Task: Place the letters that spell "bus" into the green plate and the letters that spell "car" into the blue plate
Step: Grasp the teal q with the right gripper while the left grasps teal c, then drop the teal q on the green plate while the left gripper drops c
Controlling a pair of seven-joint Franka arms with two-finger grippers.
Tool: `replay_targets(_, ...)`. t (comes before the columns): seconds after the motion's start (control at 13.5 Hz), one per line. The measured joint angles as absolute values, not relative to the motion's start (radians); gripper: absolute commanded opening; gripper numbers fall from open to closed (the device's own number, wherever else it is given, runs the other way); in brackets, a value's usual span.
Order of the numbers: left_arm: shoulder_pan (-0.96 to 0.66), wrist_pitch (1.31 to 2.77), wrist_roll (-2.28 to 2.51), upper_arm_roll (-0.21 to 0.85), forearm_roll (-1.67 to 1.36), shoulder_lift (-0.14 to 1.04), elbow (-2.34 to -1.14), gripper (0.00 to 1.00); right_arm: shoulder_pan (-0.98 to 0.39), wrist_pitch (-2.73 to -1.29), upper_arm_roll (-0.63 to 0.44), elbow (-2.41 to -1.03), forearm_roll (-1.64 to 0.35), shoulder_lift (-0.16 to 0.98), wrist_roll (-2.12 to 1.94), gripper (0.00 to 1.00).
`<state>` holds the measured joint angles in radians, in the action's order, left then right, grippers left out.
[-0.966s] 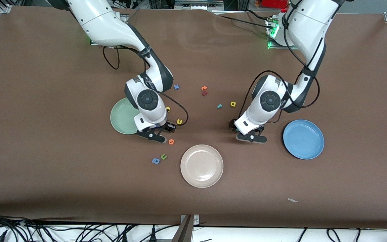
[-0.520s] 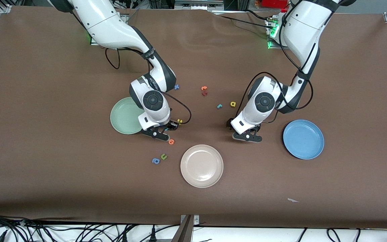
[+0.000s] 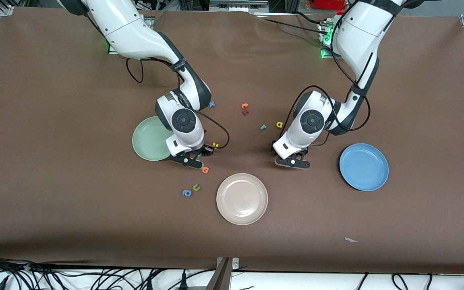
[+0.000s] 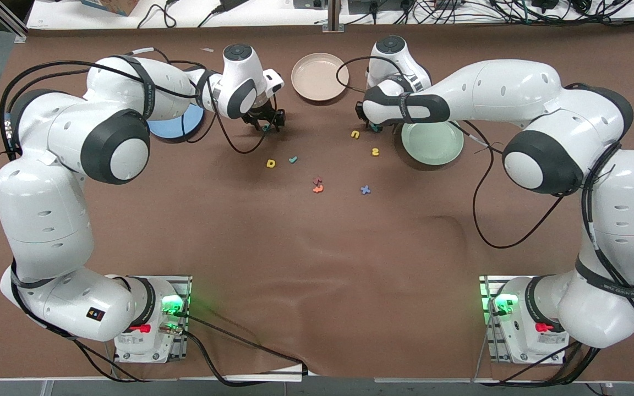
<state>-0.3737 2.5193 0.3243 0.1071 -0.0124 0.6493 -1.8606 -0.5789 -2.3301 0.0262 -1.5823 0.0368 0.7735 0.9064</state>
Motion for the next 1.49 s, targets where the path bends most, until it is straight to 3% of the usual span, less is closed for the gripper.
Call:
replay_targets(0.15,-0.374,2.519,0.326,0.106,-0.012,0.649,-1.859,0.48,-0.579,-2.332,0.026,-1.582,0.037,0.777,0.906,0.4)
replay_targets(0.37,-0.374,2.519,0.327,0.105,-0.008,0.648,-1.858,0.38,-0.58,-2.342,0.026,-1.582,0.037,0.777,0.898,0.14)
replay_targets(0.67,-0.375,2.52,0.328,0.104,-0.007,0.648,-1.856,0.24,-0.58,-2.343,0.026,-1.582,0.037,0.776,0.88,0.13)
replay_targets(0.89,-0.377,2.521,0.33,0.104,-0.007,0.646,-1.856,0.22,-0.58,-2.307,0.013,-1.573,0.038,0.762,0.871,0.13)
replay_targets(1.26,-0.377,2.519,0.331,0.103,-0.007,0.646,-1.854,0.17,-0.573,-2.062,-0.074,-1.571,0.039,0.642,0.747,0.09)
replay_targets(1.49,-0.373,2.428,0.328,0.077,0.002,0.646,-1.794,0.17,-0.565,-2.054,-0.115,-1.69,0.039,0.595,0.688,0.09)
